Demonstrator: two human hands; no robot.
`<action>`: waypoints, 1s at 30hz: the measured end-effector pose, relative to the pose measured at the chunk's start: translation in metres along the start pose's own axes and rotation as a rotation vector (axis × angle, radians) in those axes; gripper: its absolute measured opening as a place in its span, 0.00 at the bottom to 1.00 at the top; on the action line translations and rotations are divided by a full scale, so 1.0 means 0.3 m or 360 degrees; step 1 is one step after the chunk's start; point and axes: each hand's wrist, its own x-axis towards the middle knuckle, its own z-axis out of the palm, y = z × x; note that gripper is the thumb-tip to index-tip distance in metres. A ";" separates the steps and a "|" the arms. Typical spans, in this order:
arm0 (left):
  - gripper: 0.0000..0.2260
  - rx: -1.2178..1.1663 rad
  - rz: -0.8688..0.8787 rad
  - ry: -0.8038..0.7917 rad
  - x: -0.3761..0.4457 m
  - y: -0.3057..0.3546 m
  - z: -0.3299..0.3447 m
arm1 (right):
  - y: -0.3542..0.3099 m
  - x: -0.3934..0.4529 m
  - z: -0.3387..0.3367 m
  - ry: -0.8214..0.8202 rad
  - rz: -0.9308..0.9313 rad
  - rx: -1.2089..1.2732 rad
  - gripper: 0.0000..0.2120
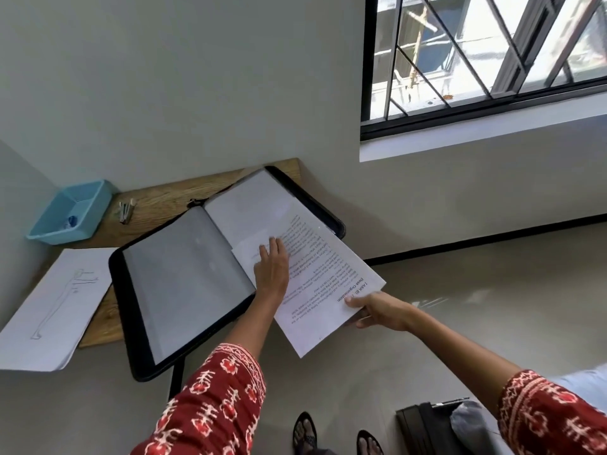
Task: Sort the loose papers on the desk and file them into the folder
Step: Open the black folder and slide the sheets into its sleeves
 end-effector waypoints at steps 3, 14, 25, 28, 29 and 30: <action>0.25 0.0006 0.0047 -0.0057 0.008 0.049 0.005 | -0.016 0.023 0.016 0.0011 -0.0028 0.0045 0.09; 0.20 -0.0018 0.0133 -0.0056 0.050 0.032 0.030 | -0.125 0.158 0.105 0.0342 -0.0189 0.0226 0.10; 0.17 0.0023 0.0194 -0.0045 0.074 0.014 0.046 | -0.110 0.190 0.080 0.0255 -0.0229 0.0187 0.08; 0.18 0.0012 0.0188 -0.0076 0.073 0.018 0.045 | -0.121 0.226 0.092 0.0322 -0.0227 0.0183 0.09; 0.18 0.0016 0.0182 -0.0088 0.074 0.019 0.044 | -0.125 0.236 0.096 0.0341 -0.0230 0.0200 0.10; 0.18 0.0029 0.0182 -0.0098 0.075 0.021 0.045 | -0.130 0.242 0.102 0.0370 -0.0237 0.0207 0.10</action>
